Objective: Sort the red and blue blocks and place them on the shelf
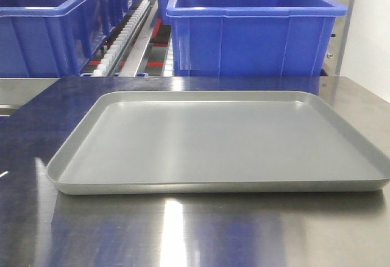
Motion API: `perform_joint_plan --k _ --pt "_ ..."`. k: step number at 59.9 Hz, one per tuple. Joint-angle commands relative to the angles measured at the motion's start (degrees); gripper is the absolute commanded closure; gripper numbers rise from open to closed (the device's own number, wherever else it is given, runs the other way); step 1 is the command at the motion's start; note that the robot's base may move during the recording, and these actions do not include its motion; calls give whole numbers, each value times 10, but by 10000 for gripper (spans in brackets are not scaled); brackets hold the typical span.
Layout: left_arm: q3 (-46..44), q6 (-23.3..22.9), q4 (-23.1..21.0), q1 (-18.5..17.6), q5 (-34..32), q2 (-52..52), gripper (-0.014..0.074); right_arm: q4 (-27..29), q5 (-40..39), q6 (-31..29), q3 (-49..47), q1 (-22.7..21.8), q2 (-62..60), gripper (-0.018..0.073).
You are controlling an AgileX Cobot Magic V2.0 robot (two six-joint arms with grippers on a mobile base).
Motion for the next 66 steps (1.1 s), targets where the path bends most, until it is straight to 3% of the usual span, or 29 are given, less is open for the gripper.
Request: perform_joint_plan --k 1,66 --pt "-17 -4 8 0 -44 -3 470 1 -46 -3 -17 -4 -4 502" --pt "-17 -4 8 0 -44 -3 470 1 -46 -3 -17 -4 -4 502"
